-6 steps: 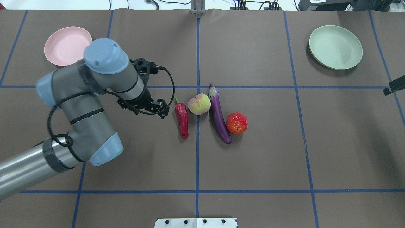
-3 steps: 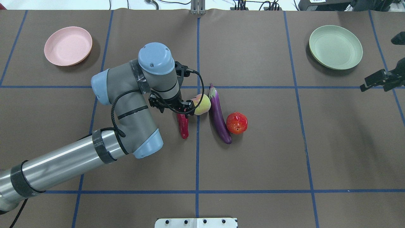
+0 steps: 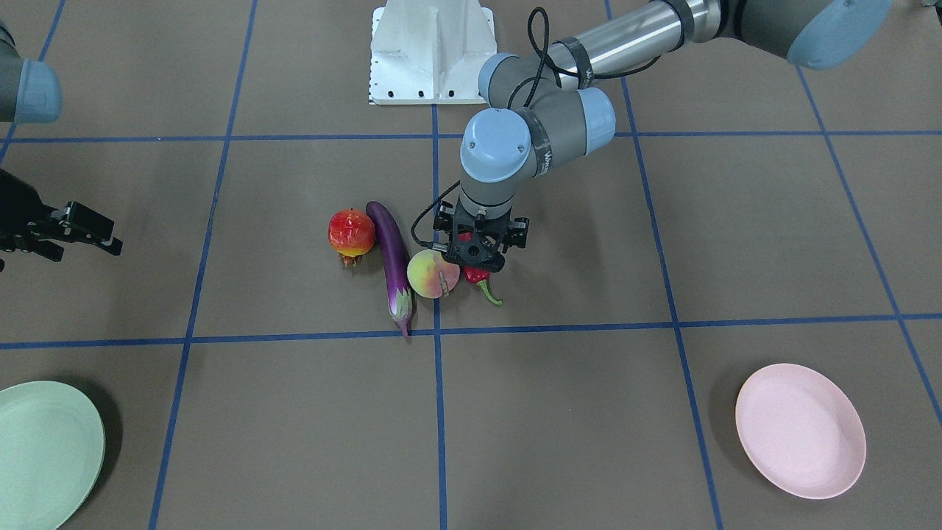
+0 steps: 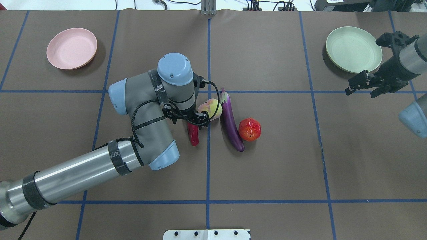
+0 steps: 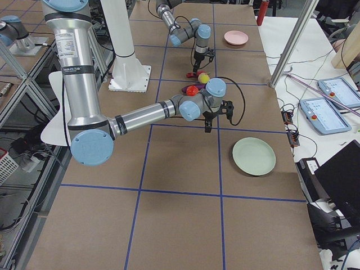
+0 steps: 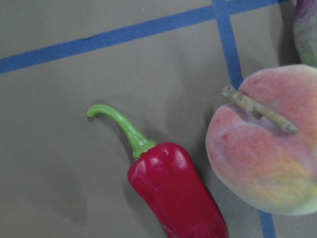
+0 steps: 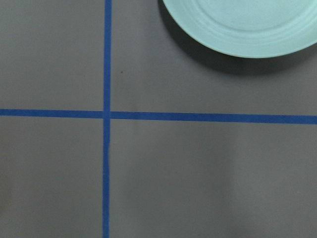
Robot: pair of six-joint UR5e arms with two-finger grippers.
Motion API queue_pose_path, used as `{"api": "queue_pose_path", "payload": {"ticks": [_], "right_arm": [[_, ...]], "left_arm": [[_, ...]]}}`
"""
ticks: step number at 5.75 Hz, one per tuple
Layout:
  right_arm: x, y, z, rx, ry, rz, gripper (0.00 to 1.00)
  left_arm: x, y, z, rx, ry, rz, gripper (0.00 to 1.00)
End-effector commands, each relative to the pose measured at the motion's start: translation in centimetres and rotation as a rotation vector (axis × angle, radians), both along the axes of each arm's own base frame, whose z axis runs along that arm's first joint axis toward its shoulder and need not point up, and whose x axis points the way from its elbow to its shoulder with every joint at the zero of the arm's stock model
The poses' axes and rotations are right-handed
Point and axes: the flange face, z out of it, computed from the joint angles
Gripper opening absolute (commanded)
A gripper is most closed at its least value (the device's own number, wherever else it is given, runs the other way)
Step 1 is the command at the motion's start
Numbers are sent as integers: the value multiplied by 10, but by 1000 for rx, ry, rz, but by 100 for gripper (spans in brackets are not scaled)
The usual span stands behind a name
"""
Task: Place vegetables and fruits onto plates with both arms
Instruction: 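Lower the left gripper onto the red chili pepper while the right arm approaches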
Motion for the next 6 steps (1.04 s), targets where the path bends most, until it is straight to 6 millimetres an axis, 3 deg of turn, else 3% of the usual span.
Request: {"api": "queue_pose_path", "payload": {"ticks": [1,2,3,4,5,6], "right_arm": [[-11,3,-1,-9,2,-10,100],[-13,4,0,-11,4,-13,100],[-17,5,1,-13,5,-19,100],[-19,6,2,-14,5,-24,100],[-20,6,2,-15,6,-25,100],[-22,2,-8,-3,-2,-24,100]], "left_arm": [[8,1,-4,-3,-4,3,98],[11,1,-1,-7,-10,4,98],[11,0,-1,-9,-12,3,88],[12,1,-2,-9,-11,4,58],[15,4,-5,-16,-8,-1,6],[12,4,-10,-13,4,-4,0]]}}
